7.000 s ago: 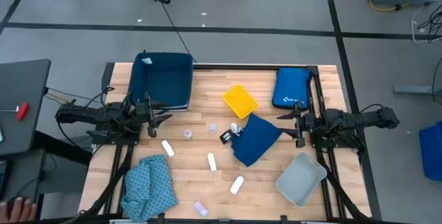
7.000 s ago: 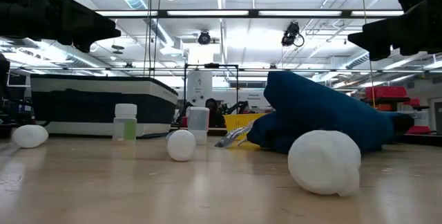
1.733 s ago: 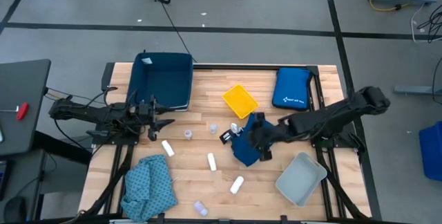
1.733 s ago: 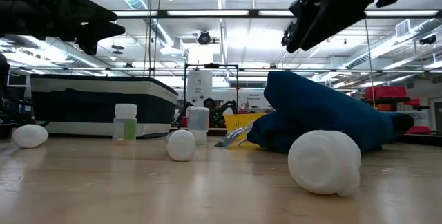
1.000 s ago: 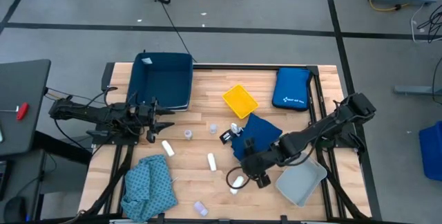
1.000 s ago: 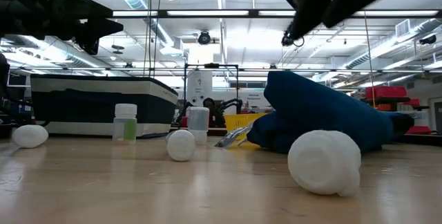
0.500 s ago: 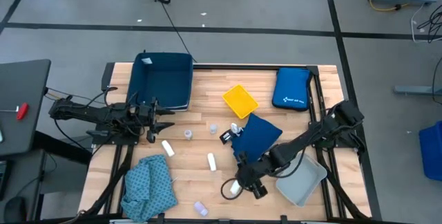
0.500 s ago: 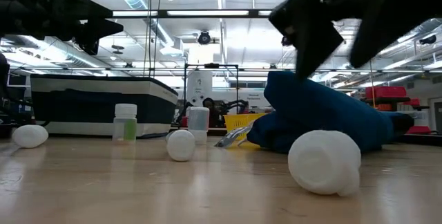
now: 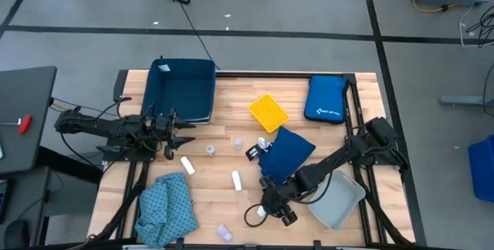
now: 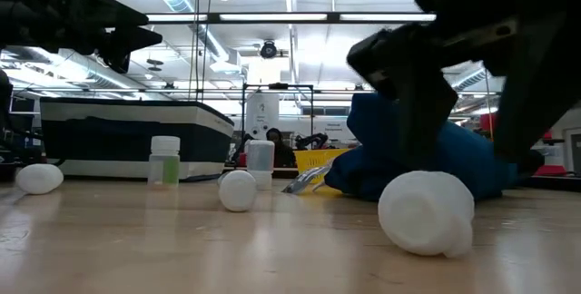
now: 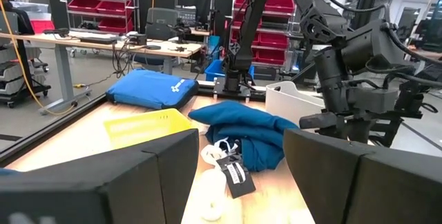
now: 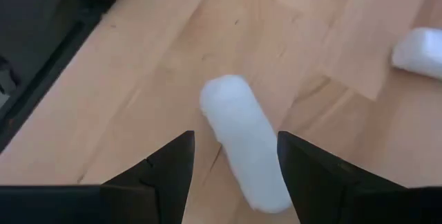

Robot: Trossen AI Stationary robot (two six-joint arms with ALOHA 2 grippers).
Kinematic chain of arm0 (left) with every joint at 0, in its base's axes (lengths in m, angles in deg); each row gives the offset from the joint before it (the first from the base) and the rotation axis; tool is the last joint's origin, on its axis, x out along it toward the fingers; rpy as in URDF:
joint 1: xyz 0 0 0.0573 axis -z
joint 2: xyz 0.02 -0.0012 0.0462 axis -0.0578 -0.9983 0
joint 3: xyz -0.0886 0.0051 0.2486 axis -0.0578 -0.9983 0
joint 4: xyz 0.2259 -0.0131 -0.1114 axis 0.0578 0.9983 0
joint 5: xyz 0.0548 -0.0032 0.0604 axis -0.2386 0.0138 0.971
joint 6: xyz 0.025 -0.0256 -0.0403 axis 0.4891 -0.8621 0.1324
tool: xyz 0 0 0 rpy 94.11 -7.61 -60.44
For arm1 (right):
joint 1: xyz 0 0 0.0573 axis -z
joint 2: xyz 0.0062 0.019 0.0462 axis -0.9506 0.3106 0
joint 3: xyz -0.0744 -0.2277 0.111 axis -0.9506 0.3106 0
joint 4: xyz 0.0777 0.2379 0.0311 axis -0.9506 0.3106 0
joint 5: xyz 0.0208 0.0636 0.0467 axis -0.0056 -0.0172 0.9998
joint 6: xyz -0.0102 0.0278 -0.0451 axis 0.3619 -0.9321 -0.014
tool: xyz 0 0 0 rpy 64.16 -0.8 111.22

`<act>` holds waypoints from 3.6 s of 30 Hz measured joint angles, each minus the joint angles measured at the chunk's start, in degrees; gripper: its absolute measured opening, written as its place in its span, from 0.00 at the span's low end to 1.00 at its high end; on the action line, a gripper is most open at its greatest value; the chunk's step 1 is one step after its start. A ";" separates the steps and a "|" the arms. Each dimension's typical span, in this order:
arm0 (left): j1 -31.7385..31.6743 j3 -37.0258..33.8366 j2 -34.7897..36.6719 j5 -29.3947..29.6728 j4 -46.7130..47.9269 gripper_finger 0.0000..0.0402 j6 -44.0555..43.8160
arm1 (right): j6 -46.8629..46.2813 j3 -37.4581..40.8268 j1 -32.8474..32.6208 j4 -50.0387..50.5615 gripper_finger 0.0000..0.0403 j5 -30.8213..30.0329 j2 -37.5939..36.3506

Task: Pick & place medical supplies in basket/bin
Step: Put the right white rolled gauze into the gray bin, then put the left white rolled gauze into the gray bin

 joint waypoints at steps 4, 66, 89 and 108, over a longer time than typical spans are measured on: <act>0.00 0.02 -0.25 0.00 0.42 0.54 -0.02 | 0.89 -0.02 -0.20 0.13 0.53 -1.36 1.14; 0.00 -0.02 -1.75 0.00 0.52 0.54 0.79 | -33.74 -31.32 -8.42 73.93 0.09 -1.46 1.70; 0.00 -0.02 -1.73 -0.02 -0.31 0.54 0.90 | -49.84 -16.35 -14.72 73.93 0.12 19.88 1.39; 0.00 -0.02 -1.73 -1.09 -0.29 0.54 0.63 | -54.76 -15.56 -14.28 69.60 0.46 16.62 1.37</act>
